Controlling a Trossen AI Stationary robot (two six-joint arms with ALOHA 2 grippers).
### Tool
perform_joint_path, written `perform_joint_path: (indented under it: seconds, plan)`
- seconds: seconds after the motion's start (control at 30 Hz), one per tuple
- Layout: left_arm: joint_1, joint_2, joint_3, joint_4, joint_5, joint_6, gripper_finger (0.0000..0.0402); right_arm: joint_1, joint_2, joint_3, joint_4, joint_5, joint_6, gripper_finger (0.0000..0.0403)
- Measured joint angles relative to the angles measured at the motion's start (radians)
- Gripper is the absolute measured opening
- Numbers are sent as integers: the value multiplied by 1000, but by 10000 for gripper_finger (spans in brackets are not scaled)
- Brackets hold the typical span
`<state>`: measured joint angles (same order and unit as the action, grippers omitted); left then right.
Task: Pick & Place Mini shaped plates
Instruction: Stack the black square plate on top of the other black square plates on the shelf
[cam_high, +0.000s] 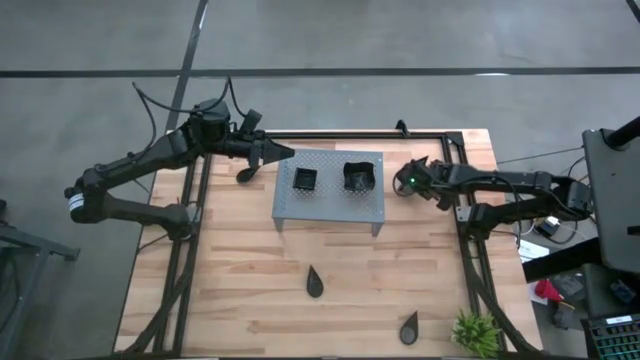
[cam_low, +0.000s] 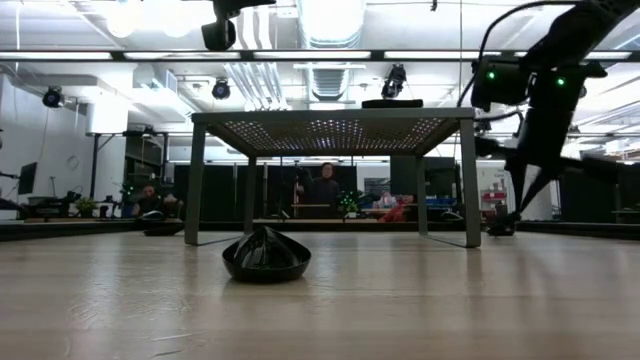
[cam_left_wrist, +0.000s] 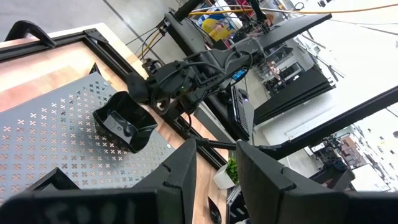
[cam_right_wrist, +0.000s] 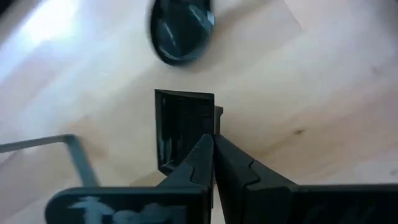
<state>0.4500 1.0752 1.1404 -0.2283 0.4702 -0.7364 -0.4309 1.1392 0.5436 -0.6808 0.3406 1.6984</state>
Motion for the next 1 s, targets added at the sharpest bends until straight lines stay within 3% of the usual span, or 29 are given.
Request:
perform_joint_path:
  seconds: [0.57, 0.87, 1.0]
  plan:
    - [0, 0, 0, 0, 0, 3, 106, 0, -11, 252, -144, 203, -223, 8]
    - [0, 0, 0, 0, -1, 14, 106, 13, -21, 476, -121, 329, -500, 8]
    - [0, 0, 0, 0, -61, 28, 106, 44, -20, 578, -72, 363, -646, 8]
